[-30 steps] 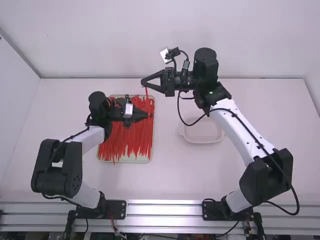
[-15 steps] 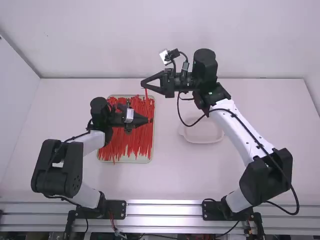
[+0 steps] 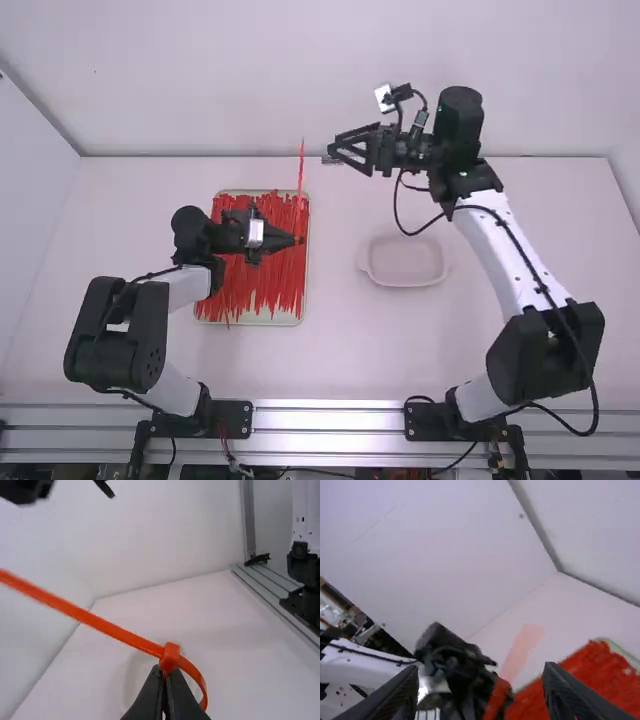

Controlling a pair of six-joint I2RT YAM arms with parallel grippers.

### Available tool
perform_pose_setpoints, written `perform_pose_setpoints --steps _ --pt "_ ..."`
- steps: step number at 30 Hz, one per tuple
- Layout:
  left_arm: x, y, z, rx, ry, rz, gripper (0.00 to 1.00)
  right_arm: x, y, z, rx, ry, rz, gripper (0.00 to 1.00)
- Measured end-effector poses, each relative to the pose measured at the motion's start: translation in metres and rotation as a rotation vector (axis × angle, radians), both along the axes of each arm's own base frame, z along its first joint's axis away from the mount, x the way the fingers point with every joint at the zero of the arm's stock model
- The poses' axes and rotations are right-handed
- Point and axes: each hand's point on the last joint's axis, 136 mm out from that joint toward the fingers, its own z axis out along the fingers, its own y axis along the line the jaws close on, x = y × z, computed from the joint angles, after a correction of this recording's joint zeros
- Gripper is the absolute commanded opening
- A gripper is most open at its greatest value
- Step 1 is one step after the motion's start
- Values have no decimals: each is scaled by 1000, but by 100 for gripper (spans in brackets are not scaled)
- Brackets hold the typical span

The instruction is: Fasten the cable tie

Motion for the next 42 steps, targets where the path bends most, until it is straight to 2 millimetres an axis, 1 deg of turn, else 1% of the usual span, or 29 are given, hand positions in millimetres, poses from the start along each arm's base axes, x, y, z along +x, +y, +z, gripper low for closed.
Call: perform_pose_setpoints --steps 2,3,6,7,9,10,12,14,15,16,19,21,26,28,31,33,35,36,38,39,40,41,42 --pt "0 0 5 -6 27 0 2 2 -12 -9 -16 33 -8 67" --pt "2 0 8 -7 35 -1 2 0 -14 -12 -21 43 -4 68" --pt "8 0 21 -11 39 -2 2 -6 -15 -23 -40 72 19 68" --pt "13 0 29 -13 40 -2 2 -10 -14 -27 -48 79 31 68" --pt "16 -1 35 -14 36 -2 2 -14 -12 -31 -58 85 43 68" --pt "19 -1 42 -15 34 -3 2 -18 -10 -35 -65 80 58 68" --pt "22 -1 47 -16 32 -3 2 -22 -6 -36 -71 72 75 68" --pt "28 -1 55 -18 41 2 2 -28 1 -38 -77 47 102 68" --pt "31 -1 60 -21 45 6 2 -33 9 -38 -79 25 125 68" --pt "32 -1 61 -21 45 7 2 -34 9 -38 -79 24 127 69" --pt "35 -2 67 -26 47 11 2 -45 28 -36 -80 -28 176 68" --pt "34 -6 68 -28 39 6 2 -49 37 -36 -85 -43 190 69" --pt "29 -16 73 -38 -3 -12 2 -52 56 -34 -97 -66 185 68" --pt "28 -19 74 -42 -2 -12 2 -51 57 -33 -97 -70 178 67" --pt "30 -20 75 -50 -1 -3 2 -49 58 -32 -98 -68 163 60" --pt "31 -20 76 -53 -5 2 2 -49 59 -32 -100 -70 161 59" --pt "33 -20 77 -59 -4 15 2 -49 60 -32 -102 -71 159 49" --pt "33 -20 77 -59 -4 15 2 -49 60 -32 -102 -71 159 49" --pt "34 -20 78 -63 -8 22 2 -50 61 -32 -102 -70 161 36" --pt "34 -20 78 -63 -9 23 2 -50 61 -32 -102 -71 161 26" --pt "34 -20 78 -64 -11 26 2 -50 61 -32 -101 -71 161 14" --pt "35 -20 78 -64 -13 27 2 -50 63 -32 -101 -76 162 0" --pt "35 -20 78 -64 -17 27 2 -49 63 -32 -103 -70 156 0"
